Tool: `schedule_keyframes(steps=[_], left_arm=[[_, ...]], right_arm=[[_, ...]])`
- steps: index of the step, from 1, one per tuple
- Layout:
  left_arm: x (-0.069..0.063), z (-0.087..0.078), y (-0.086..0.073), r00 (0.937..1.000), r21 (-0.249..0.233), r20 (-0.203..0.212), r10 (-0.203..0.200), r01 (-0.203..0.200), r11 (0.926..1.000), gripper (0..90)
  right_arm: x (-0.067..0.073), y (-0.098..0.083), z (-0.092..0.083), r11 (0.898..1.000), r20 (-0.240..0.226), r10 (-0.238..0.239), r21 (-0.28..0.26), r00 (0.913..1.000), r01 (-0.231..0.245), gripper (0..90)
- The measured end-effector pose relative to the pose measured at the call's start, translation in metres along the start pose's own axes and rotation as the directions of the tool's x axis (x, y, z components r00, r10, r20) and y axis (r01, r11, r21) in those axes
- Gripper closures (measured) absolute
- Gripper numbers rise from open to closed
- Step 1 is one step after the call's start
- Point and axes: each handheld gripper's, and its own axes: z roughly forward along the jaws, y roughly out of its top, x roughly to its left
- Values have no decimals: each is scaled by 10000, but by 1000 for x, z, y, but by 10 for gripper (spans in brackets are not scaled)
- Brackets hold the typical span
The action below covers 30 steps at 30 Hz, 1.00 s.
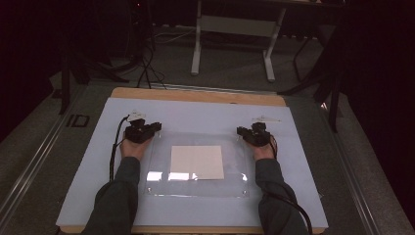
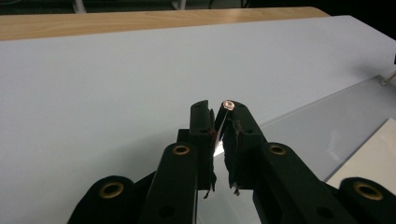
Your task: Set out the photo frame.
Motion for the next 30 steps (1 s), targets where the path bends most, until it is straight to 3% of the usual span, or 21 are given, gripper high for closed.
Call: schedule_keyframes(steps=[13,30], left_arm=[[6,9,7,9993,385,89,-368,364,9986,835],[11,15,10,9983,668,237,-526,509,9965,842]], right_arm=[[-3,7,6,9985,57,367,414,9993,-369,836],[-7,14,13,9943,25,662,838,9978,-661,841]])
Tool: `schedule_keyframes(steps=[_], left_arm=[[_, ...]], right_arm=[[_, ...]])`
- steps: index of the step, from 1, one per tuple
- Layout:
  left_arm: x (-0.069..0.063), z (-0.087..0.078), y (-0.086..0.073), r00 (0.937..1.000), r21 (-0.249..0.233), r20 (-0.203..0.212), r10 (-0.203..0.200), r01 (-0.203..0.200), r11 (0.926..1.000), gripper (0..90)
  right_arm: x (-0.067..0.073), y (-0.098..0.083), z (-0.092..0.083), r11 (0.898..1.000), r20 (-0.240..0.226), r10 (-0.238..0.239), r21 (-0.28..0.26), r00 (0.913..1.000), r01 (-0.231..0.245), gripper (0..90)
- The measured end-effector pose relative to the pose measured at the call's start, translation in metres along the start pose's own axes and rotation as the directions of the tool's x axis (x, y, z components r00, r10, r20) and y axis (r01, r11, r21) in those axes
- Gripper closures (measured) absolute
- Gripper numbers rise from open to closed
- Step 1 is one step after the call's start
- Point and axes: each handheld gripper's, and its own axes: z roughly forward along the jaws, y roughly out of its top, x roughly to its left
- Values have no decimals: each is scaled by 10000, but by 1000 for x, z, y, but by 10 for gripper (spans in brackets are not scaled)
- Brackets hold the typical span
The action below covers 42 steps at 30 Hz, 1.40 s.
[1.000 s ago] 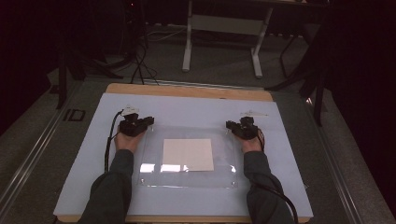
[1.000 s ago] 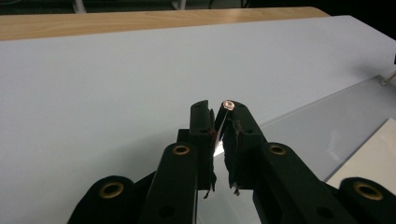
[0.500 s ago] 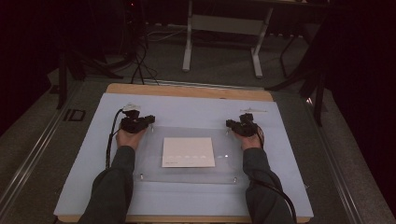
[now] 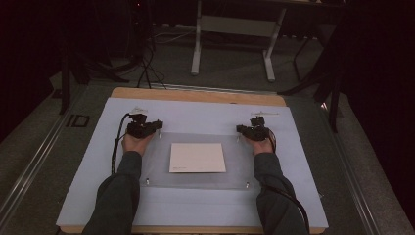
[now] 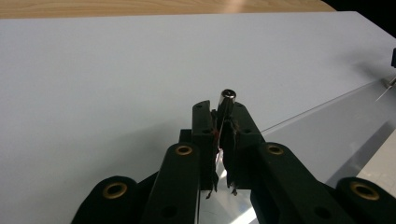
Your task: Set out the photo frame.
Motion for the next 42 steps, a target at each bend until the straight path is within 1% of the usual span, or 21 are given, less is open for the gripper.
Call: schedule_keyframes(steps=[8,15,18,21,26,32,34,36,42], left_arm=[[4,4,1,9996,-45,125,-245,245,9997,845],[6,7,3,9992,-52,123,-375,375,9993,847],[8,9,4,9986,7,183,-492,492,9988,848],[10,11,6,9968,15,226,-772,772,9970,848],[13,13,6,9935,15,342,-1086,1086,9941,848],[14,16,9,9908,201,294,-1324,1319,9911,848],[14,16,9,9894,196,275,-1423,1418,9897,848],[14,17,10,9883,230,241,-1507,1502,9884,848],[14,19,12,9870,348,117,-1604,1599,9865,848]], right_arm=[[-3,3,4,9997,-69,239,104,9997,-238,844],[-5,6,7,9990,-58,424,162,9991,-423,848],[-6,8,9,9982,-84,561,210,9984,-560,849],[-7,9,10,9970,-71,740,233,9972,-738,850],[-9,10,13,9952,-164,962,220,9952,-958,850],[-13,13,16,9925,-308,1176,386,9926,-1163,850],[-13,14,17,9930,-271,1104,465,9935,-1090,849],[-13,15,17,9924,-236,1135,502,9933,-1122,849],[-12,15,17,9931,-147,1083,461,9940,-1075,845]])
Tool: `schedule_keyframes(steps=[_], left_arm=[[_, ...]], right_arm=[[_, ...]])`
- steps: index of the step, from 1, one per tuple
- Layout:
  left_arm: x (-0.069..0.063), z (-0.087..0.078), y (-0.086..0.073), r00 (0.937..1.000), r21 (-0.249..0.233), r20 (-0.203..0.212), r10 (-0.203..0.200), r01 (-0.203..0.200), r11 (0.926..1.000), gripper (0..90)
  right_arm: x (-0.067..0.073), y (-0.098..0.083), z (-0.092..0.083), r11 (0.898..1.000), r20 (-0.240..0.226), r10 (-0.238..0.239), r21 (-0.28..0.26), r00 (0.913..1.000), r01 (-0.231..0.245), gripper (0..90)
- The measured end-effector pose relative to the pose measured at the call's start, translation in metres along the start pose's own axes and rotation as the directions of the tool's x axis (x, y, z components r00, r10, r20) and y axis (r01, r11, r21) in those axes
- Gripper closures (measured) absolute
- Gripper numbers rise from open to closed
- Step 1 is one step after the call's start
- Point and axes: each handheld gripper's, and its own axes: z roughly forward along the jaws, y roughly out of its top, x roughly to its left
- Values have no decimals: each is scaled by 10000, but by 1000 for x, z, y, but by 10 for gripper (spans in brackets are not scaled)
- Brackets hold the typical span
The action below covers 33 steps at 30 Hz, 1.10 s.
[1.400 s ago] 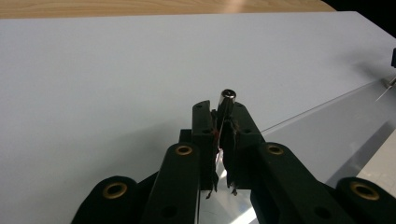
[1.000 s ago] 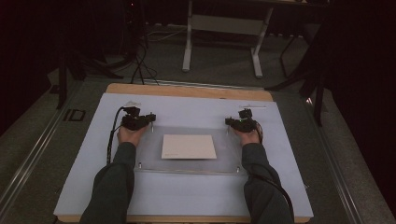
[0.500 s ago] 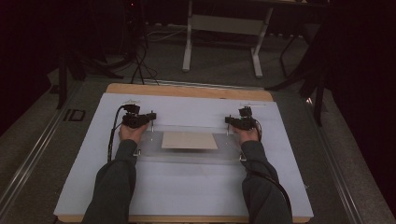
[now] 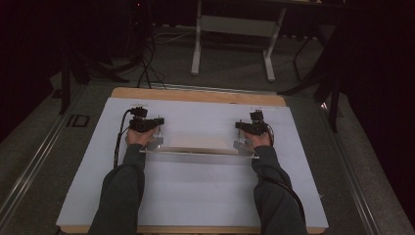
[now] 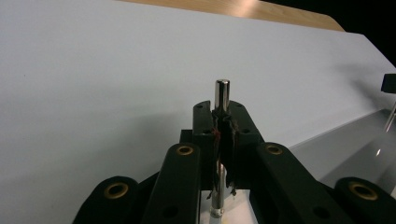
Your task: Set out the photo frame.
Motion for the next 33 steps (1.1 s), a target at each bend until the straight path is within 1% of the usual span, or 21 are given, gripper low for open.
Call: schedule_keyframes(steps=[4,10,14,18,24,25,26,27,30,33], left_arm=[[-1,1,0,9998,-10,-146,-155,155,9999,848],[0,1,-1,9998,-81,-72,-162,161,9998,848],[0,1,-1,9998,-81,-60,-195,195,9998,849],[0,1,-1,9997,-69,-35,-254,254,9997,848],[1,1,-1,9995,-88,21,-306,306,9995,849],[1,1,-1,9994,-114,37,-347,348,9993,848],[2,1,-1,9993,-110,51,-376,376,9992,849],[2,1,-1,9993,-94,43,-369,369,9993,848],[2,2,-1,9992,-94,70,-404,405,9991,848],[2,2,-1,9991,-105,83,-418,419,9991,848]], right_arm=[[1,0,0,10000,83,-26,1,10000,26,840],[0,1,-1,9998,130,-185,14,9997,185,810],[-1,-1,-4,9994,58,-338,-29,9994,339,787],[-2,-1,-11,9988,-20,-467,-125,9989,467,782],[-5,-3,-27,9965,-127,-657,-520,9978,650,782],[-6,-4,-30,9958,-110,-725,-567,9973,717,783],[-8,-6,-33,9945,9,-806,-665,9967,805,784],[-9,-8,-35,9940,-14,-781,-767,9969,778,785],[-13,-13,-41,9926,30,-838,-876,9965,838,791],[-15,-20,-47,9903,95,-1041,-915,9945,1045,789]])
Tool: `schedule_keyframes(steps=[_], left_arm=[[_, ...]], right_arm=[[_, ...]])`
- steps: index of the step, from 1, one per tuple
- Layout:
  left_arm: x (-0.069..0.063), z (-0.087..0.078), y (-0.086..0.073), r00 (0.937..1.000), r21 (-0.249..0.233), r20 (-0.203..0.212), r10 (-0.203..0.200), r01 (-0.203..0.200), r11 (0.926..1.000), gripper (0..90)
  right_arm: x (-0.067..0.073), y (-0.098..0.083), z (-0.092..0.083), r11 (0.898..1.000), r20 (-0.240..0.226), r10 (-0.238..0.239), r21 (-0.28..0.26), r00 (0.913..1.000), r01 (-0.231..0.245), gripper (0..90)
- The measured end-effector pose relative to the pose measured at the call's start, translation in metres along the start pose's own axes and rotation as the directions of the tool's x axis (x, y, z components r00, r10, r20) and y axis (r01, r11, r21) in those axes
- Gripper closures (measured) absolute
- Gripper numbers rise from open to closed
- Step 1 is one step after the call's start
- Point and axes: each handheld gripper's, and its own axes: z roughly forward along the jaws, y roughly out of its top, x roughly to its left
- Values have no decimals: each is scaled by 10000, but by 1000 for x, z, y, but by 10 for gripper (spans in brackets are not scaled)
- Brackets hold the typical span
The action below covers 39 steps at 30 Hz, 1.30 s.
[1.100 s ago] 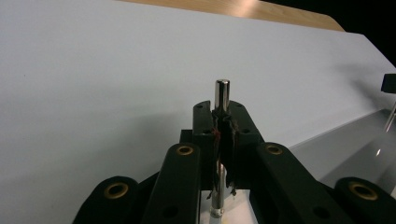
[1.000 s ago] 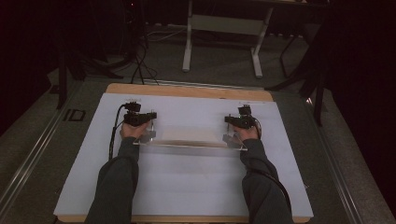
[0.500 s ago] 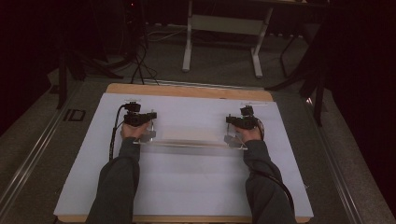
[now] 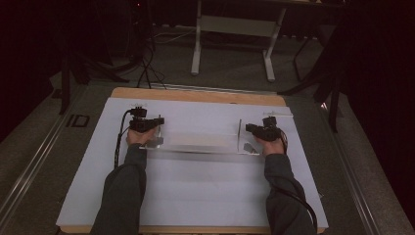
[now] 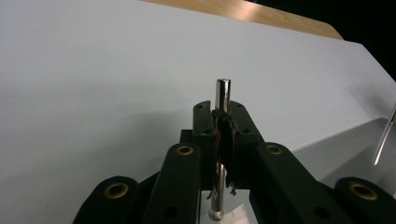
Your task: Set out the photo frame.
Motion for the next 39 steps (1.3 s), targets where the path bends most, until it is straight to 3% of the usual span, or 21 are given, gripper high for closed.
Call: schedule_keyframes(steps=[9,16,26,29,39], left_arm=[[1,1,0,9999,21,78,-75,75,10000,848],[2,1,0,9999,15,97,-96,96,10000,848],[2,1,1,9999,59,112,-82,81,9999,848],[2,1,1,9999,58,128,-104,104,9999,848],[3,1,1,9998,74,165,-148,147,9999,848]], right_arm=[[2,-18,-11,9973,-144,-704,185,9974,707,785],[3,-31,-15,9929,-189,-1122,386,9935,1129,695],[15,-41,-11,9723,-734,-2246,488,9717,2285,553],[20,-41,-11,9673,-1115,-2478,275,9624,2523,490],[33,-33,-13,9510,-1639,-3092,-622,9368,3030,300]])
